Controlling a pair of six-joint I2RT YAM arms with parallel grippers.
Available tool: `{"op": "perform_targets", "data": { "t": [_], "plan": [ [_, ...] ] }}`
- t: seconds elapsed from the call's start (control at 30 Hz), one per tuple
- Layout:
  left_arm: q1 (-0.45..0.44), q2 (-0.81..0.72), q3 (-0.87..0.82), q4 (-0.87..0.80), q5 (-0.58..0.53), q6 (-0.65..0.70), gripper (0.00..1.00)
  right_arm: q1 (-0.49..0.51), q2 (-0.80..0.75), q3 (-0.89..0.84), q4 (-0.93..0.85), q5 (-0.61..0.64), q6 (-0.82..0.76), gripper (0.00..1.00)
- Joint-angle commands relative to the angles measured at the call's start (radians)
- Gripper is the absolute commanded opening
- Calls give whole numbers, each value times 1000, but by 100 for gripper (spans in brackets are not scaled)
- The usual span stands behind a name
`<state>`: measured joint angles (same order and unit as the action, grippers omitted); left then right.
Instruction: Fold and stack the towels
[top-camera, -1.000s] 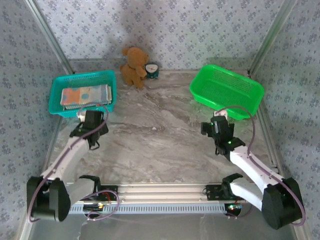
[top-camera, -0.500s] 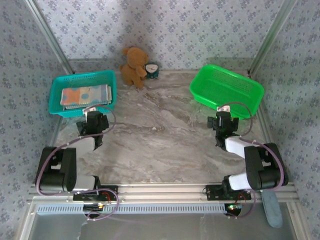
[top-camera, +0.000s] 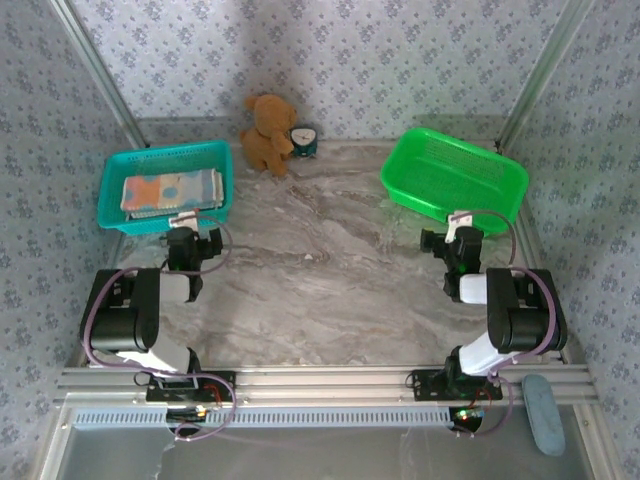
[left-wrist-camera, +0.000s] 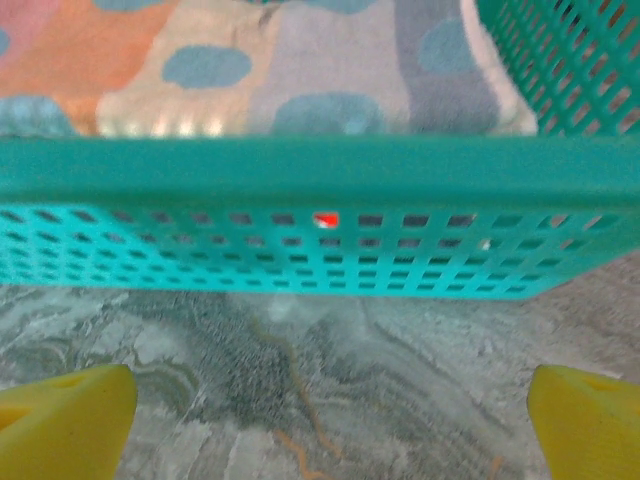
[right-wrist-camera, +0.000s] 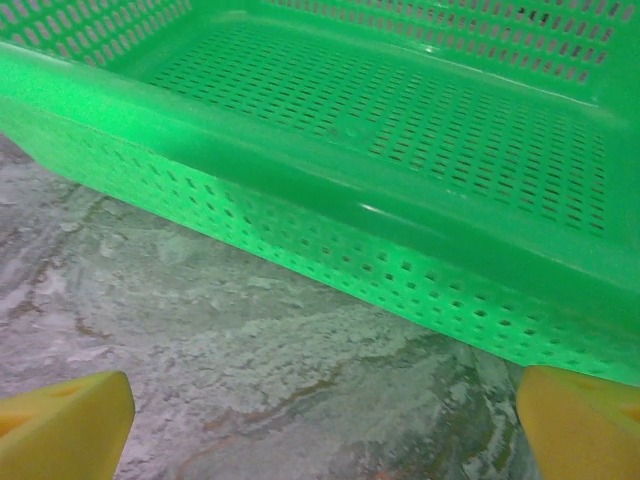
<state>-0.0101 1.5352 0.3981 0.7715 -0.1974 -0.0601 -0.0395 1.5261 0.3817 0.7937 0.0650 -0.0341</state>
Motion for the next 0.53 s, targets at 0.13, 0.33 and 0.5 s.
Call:
{"op": "perform_targets", "data": {
  "t": [0.13,0.33,0.5],
  "plan": [
    [7,-3,3,63,33,14,100,9,3,-2,53,-21,13,100],
    [7,-2,2,64,33,13,100,9,3,-1,53,-21,12,100],
    [6,-3,3,64,33,13,100,6,4,-1,51,-31,14,100]
  ]
}}
